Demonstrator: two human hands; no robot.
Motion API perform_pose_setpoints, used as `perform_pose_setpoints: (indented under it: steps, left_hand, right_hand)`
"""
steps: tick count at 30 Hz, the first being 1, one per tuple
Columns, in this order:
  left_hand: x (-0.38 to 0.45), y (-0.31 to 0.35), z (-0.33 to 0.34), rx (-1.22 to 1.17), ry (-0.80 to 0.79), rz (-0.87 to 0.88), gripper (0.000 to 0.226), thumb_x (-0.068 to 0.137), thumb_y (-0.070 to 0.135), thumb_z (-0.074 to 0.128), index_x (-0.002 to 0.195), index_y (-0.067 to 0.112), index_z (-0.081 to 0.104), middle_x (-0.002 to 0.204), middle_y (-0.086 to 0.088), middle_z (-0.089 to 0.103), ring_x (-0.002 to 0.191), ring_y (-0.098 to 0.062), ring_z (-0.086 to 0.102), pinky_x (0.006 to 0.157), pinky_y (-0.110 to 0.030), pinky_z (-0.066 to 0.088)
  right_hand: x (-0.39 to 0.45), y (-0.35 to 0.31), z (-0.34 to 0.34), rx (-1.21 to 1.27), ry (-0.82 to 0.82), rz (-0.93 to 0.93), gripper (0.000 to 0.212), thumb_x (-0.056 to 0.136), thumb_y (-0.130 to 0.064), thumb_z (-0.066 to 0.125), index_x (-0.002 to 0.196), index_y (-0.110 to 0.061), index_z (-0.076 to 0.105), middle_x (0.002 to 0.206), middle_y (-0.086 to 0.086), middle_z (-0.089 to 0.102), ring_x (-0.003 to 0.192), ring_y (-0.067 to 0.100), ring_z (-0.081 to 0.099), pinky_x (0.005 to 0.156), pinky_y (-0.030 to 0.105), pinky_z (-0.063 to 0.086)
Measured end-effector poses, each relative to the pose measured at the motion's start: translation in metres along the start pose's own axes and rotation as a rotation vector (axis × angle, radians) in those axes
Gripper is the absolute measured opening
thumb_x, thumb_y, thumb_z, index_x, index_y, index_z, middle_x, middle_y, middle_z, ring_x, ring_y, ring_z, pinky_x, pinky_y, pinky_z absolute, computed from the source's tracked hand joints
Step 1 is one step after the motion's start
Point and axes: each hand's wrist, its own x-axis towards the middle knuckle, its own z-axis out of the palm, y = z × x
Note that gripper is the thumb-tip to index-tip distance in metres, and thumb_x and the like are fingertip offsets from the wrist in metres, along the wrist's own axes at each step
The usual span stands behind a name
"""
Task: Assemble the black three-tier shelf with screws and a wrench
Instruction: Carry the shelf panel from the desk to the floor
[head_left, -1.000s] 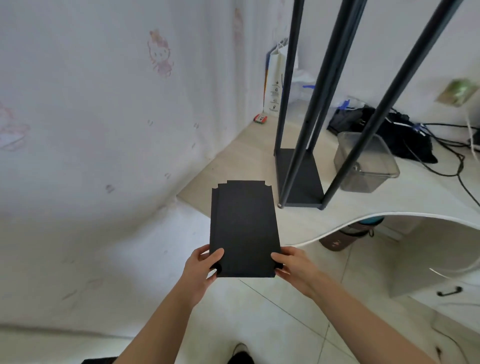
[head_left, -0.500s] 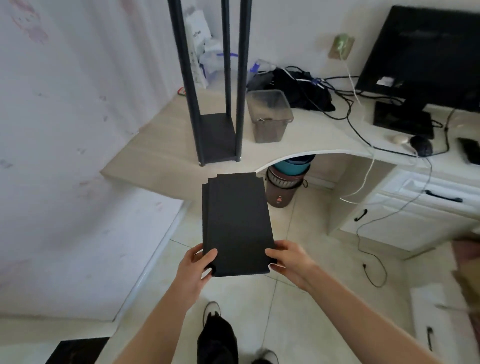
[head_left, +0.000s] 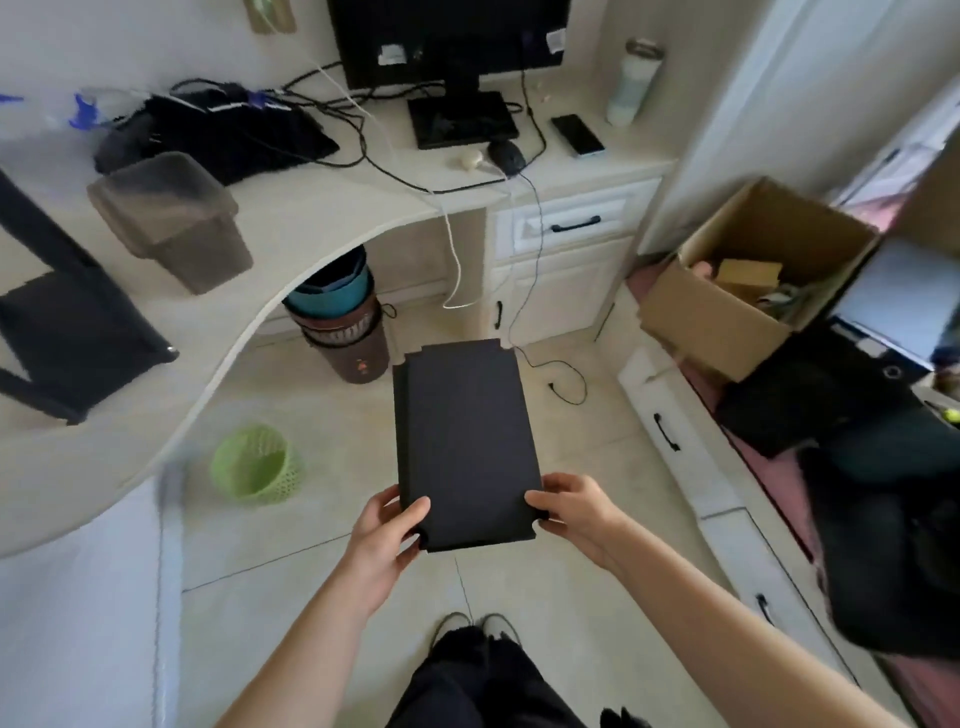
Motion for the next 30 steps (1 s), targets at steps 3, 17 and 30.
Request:
perform_pose_setpoints:
  steps: [3, 17, 30]
  left_hand:
    - [0.023, -0.001, 0.022, 0.131, -0.104, -0.039, 0.042, 0.088, 0.011, 0.075, 0.124, 0.021, 0.056, 0.119, 0.001, 0.07, 0.105, -0.021, 0.068, 0.078, -0.033, 0.053]
    - [0.072, -0.073, 0.089, 0.592, -0.419, -0.224, 0.051, 0.093, 0.01, 0.07, 0.138, 0.015, 0.047, 0.126, 0.003, 0.065, 0.108, -0.016, 0.064, 0.082, -0.031, 0.051]
    - [0.202, -0.232, 0.091, 0.784, -0.409, -0.361, 0.055, 0.095, 0.009, 0.067, 0.143, 0.021, 0.043, 0.116, 0.017, 0.068, 0.109, -0.01, 0.065, 0.079, -0.027, 0.052]
  right_hand:
    - [-0.005, 0.022, -0.019, 0.143, 0.119, 0.038, 0.018, 0.091, -0.001, 0.065, 0.108, -0.003, 0.06, 0.1, 0.008, 0.065, 0.087, 0.02, 0.06, 0.077, 0.03, 0.052]
    - [-0.023, 0.154, -0.056, 0.56, 0.444, 0.168, 0.008, 0.093, -0.001, 0.063, 0.097, -0.007, 0.062, 0.1, 0.009, 0.066, 0.08, 0.017, 0.062, 0.071, 0.026, 0.05]
    - [0.112, 0.313, -0.087, 0.631, 0.481, 0.296, 0.014, 0.091, 0.001, 0.064, 0.096, -0.011, 0.057, 0.096, 0.005, 0.064, 0.091, 0.023, 0.063, 0.087, 0.039, 0.051]
